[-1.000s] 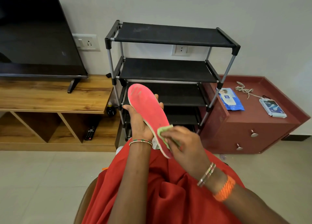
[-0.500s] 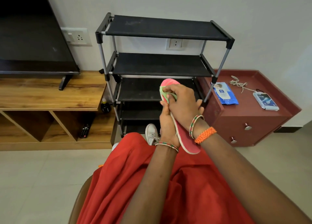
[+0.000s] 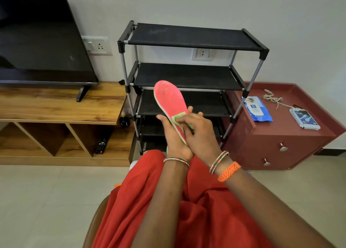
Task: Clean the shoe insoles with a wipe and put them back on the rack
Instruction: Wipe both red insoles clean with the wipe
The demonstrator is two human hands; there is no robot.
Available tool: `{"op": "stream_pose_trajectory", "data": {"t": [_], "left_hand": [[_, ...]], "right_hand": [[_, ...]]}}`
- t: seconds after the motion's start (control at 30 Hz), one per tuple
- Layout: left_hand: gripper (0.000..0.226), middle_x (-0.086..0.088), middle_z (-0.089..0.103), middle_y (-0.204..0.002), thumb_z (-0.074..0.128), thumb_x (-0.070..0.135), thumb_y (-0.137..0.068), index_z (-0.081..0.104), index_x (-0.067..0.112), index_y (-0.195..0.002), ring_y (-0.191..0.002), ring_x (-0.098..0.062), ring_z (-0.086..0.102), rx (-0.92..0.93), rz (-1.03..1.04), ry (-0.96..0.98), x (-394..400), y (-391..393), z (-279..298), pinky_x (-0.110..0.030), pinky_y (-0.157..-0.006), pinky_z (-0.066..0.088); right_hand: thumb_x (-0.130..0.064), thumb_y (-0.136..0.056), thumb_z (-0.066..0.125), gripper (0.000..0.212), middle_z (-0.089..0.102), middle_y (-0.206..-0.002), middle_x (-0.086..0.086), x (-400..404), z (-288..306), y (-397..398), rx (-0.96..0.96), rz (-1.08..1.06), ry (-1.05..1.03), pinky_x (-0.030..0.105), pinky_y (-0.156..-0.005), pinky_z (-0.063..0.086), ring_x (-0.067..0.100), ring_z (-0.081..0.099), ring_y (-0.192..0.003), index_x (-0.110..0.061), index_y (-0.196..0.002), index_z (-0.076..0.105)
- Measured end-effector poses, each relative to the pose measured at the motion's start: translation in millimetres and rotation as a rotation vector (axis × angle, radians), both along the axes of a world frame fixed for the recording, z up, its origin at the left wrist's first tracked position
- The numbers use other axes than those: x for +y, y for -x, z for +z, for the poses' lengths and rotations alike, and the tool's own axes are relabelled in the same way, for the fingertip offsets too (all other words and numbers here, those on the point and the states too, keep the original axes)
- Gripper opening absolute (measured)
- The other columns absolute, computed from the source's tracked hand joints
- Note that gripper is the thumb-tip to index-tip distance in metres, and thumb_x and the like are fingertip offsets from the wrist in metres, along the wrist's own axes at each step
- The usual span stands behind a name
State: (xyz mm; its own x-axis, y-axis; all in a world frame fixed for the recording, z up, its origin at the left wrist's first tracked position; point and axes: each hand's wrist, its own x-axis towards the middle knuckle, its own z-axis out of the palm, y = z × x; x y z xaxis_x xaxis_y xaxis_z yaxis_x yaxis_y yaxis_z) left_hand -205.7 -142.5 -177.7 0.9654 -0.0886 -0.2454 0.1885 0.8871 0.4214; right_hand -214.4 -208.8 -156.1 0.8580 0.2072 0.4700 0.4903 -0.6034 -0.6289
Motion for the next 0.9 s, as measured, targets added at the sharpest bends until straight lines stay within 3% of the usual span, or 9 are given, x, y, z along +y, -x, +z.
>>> {"op": "stream_pose_trajectory", "data": {"t": [0.07,0.2,0.3,0.37,0.43,0.53,0.6,0.73,0.9], "left_hand": [[0.092,-0.015,0.068,-0.107,0.015,0.079,-0.082,0.059,0.009,-0.123,-0.112,-0.024,0.059,0.006,-0.033,0.011,-3,-1,-5,-0.038,-0.111,0.033],[0.084,-0.010,0.071,-0.099,0.009,0.074,-0.086,0.062,0.015,-0.116,-0.090,-0.021,0.069,-0.009,-0.035,0.042,8,-4,-11,-0.035,-0.092,0.047],[0.072,0.001,0.068,-0.111,0.017,0.066,-0.092,0.061,0.014,-0.116,-0.093,-0.015,0.068,-0.054,0.002,0.079,12,-4,-9,-0.033,-0.096,0.047],[0.068,-0.001,0.070,-0.104,0.018,0.062,-0.094,0.060,0.014,-0.115,-0.088,-0.013,0.068,-0.062,-0.022,0.053,6,-5,-7,-0.030,-0.093,0.047],[0.068,-0.006,0.072,-0.093,0.018,0.062,-0.094,0.059,0.014,-0.118,-0.084,-0.013,0.069,-0.065,-0.067,0.004,-2,-5,-6,-0.027,-0.088,0.050],[0.069,-0.009,0.069,-0.092,0.019,0.063,-0.094,0.058,0.014,-0.123,-0.086,-0.015,0.067,-0.066,-0.079,-0.012,-4,-6,-5,-0.026,-0.085,0.052],[0.070,-0.008,0.069,-0.095,0.018,0.064,-0.093,0.058,0.015,-0.122,-0.083,-0.015,0.068,-0.069,-0.059,0.008,1,-6,-6,-0.027,-0.082,0.054],[0.062,0.004,0.066,-0.112,0.019,0.059,-0.096,0.056,0.017,-0.122,-0.088,-0.013,0.068,-0.071,0.090,0.100,18,-7,-8,-0.033,-0.089,0.052],[0.068,0.000,0.066,-0.099,0.017,0.062,-0.095,0.056,0.014,-0.124,-0.085,-0.012,0.063,-0.032,0.127,0.064,3,-11,-3,-0.030,-0.090,0.049]], "right_hand": [[0.003,-0.083,0.059,0.023,0.069,-0.097,0.001,0,1,-3,0.008,-0.006,0.039,0.015,-0.084,0.043,0.006,0.059,-0.092,-0.010,-0.097,0.072],[0.005,-0.081,0.058,0.025,0.070,-0.097,0.001,-5,-5,17,0.017,0.077,0.093,0.022,-0.086,0.046,0.013,0.062,-0.095,-0.011,-0.094,0.072],[0.006,-0.079,0.061,0.023,0.071,-0.094,0.001,-11,-7,29,-0.008,0.105,0.080,0.021,-0.086,0.047,0.013,0.063,-0.092,-0.010,-0.092,0.073],[0.007,-0.078,0.062,0.024,0.071,-0.093,0.001,-13,-3,21,0.003,0.047,0.046,0.023,-0.085,0.049,0.013,0.064,-0.089,-0.010,-0.090,0.074],[0.007,-0.079,0.061,0.025,0.070,-0.094,0.000,-12,4,11,0.011,-0.014,0.031,0.021,-0.085,0.048,0.009,0.061,-0.089,-0.010,-0.092,0.073],[0.008,-0.079,0.060,0.027,0.070,-0.096,-0.001,-11,9,8,-0.027,-0.038,0.027,0.012,-0.085,0.042,0.009,0.059,-0.091,-0.011,-0.095,0.072],[0.008,-0.078,0.061,0.028,0.070,-0.098,0.000,-10,4,16,-0.009,-0.016,0.010,0.015,-0.086,0.044,0.010,0.061,-0.093,-0.010,-0.095,0.073],[0.008,-0.077,0.065,0.025,0.069,-0.094,-0.005,-13,-12,36,0.079,0.058,-0.096,0.012,-0.082,0.047,0.005,0.064,-0.090,-0.009,-0.093,0.074],[0.008,-0.079,0.062,0.026,0.070,-0.095,0.001,-10,1,23,0.073,-0.017,-0.056,0.009,-0.082,0.046,0.009,0.064,-0.088,-0.008,-0.096,0.074]]}}
